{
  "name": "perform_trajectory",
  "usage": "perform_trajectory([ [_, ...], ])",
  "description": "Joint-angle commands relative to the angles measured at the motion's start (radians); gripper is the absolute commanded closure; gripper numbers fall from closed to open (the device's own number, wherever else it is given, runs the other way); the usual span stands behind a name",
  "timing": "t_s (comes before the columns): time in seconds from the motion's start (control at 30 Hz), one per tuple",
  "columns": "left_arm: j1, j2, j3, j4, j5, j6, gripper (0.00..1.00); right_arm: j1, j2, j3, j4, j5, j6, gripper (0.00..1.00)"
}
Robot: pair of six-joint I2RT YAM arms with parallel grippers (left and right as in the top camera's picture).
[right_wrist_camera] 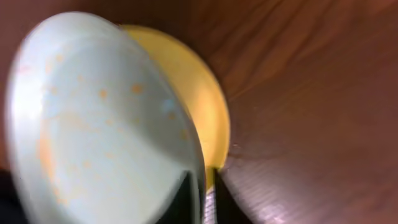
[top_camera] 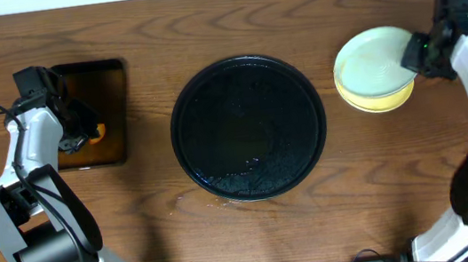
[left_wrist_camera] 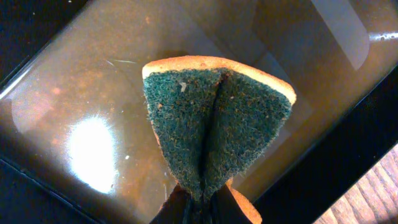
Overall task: Clean dirty plates on tray and stack at the side
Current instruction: 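Lift the light-blue plate right and stack it on the yellow plate, then release the plate and retract the right gripper toward the front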
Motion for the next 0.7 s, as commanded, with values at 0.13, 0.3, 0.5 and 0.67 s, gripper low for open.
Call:
perform_trajectory([
  [0.13, 0.005, 0.000, -0.017, -0.001, 0.006, 0.013, 0.92, -0.006, 0.055, -0.002, -0.030, -0.068, 0.008, 0.51],
  [0.3, 0.005, 0.000, -0.017, -0.001, 0.006, 0.013, 0.92, -0.006, -0.014, 0.016, -0.079, -0.118, 0.004, 0.46],
  [0.5, 0.005, -0.004, -0.017, 0.026, 0.013, 0.023, 0.92, 0.029, -0.150, 0.016, -0.097, -0.502, -0.176, 0.15],
  [0.67, 0.005, -0.022, -0.017, 0.048, 0.013, 0.055, 0.93, 0.096, -0.182, 0.016, -0.141, -0.513, -0.180, 0.09],
])
